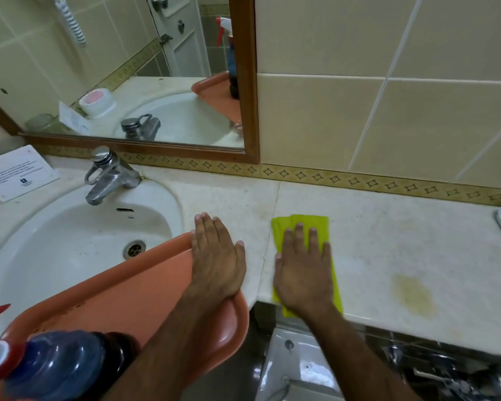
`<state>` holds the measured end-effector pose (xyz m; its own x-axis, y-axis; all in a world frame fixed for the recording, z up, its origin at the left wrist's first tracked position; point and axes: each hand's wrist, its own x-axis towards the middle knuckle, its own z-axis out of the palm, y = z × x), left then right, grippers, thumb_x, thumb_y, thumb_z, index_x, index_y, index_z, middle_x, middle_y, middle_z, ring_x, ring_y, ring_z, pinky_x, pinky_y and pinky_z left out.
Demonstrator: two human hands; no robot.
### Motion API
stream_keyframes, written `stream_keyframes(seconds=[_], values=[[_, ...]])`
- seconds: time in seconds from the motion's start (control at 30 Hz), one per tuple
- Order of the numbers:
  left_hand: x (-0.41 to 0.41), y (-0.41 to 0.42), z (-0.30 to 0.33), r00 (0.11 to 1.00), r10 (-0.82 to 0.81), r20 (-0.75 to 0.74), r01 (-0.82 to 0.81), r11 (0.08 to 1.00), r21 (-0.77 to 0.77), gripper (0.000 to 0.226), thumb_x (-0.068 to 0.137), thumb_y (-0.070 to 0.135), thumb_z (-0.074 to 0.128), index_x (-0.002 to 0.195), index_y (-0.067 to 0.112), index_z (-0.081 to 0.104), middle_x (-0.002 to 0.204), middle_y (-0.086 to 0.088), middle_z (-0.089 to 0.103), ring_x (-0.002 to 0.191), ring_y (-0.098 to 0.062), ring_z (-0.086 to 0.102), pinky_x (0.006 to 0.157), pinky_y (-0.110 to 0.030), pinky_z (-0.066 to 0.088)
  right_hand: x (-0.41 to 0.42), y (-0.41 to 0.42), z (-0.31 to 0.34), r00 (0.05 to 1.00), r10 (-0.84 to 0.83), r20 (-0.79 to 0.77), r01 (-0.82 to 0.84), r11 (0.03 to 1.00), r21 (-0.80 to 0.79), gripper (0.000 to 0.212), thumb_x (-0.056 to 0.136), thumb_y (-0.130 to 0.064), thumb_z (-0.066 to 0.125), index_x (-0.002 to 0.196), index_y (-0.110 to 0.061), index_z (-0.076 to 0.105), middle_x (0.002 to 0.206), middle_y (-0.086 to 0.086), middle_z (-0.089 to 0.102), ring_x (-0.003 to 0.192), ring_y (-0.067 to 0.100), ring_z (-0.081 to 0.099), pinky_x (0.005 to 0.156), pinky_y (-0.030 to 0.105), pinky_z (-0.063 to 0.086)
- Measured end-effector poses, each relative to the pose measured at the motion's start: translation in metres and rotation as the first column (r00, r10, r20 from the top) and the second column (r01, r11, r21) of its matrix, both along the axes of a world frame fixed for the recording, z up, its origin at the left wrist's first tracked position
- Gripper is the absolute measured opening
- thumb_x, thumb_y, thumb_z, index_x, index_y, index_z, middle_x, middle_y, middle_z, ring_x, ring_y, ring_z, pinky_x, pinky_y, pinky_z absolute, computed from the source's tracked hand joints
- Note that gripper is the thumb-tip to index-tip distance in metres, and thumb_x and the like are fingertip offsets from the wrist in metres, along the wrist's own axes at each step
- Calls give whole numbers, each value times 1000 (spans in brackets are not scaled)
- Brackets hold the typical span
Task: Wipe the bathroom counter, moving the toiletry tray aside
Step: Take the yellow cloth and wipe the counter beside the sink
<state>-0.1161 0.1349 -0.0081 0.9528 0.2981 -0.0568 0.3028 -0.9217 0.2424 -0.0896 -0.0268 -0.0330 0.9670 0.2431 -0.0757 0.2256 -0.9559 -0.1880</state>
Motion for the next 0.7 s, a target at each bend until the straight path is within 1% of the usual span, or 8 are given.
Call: stream_keyframes(seconds=[0.1,0.2,0.3,0.37,0.47,0.6,0.7], values=[[1,0,0,1000,-8,-12,8,1000,15,73,98,38,26,150,-7,2,161,-29,-4,149,-39,-9,121,-50,-2,23,32,2,986,167,2,-167,986,25,63,99,-43,26,156,-16,18,166,12,9,151,36,3,120,58,5],[0,2,-1,1000,-9,-25,10,999,41,73,98,37,28,150,-8,5,160,-30,-1,149,-40,-5,121,-51,0,57,40,6,973,232,3,-232,973,20,61,100,-42,29,155,-17,19,166,11,9,152,34,4,120,58,6],[2,3,0,999,-17,-42,20,996,81,73,98,38,29,150,-8,8,159,-32,3,149,-43,0,122,-53,5,75,14,5,983,178,45,-179,983,34,60,99,-40,34,154,-17,25,165,11,16,151,33,12,120,56,10],[3,6,0,998,-14,-64,20,995,98,74,98,42,26,150,-6,6,160,-30,2,149,-42,0,121,-52,6,82,-20,1,994,94,60,-94,995,10,59,99,-39,34,153,-17,27,164,12,19,150,33,16,119,55,14],[3,3,0,996,-29,-84,38,993,110,74,98,45,24,150,-4,6,160,-28,2,149,-42,1,120,-52,6,91,-96,-1,997,-43,65,47,997,-55,59,99,-40,32,153,-17,27,163,13,21,148,34,21,117,55,19],[3,2,3,995,-34,-91,48,987,153,72,99,41,26,149,-8,12,159,-32,8,148,-45,6,120,-55,11,94,-197,1,988,-144,62,150,984,-92,57,100,-40,31,153,-18,28,163,11,22,148,34,21,117,54,22],[2,-1,6,995,-24,-98,38,988,150,71,99,38,29,148,-10,13,158,-34,9,147,-46,6,120,-57,12,81,-253,2,986,-159,49,162,985,-66,55,102,-39,30,153,-20,27,164,9,21,149,33,18,118,54,20]])
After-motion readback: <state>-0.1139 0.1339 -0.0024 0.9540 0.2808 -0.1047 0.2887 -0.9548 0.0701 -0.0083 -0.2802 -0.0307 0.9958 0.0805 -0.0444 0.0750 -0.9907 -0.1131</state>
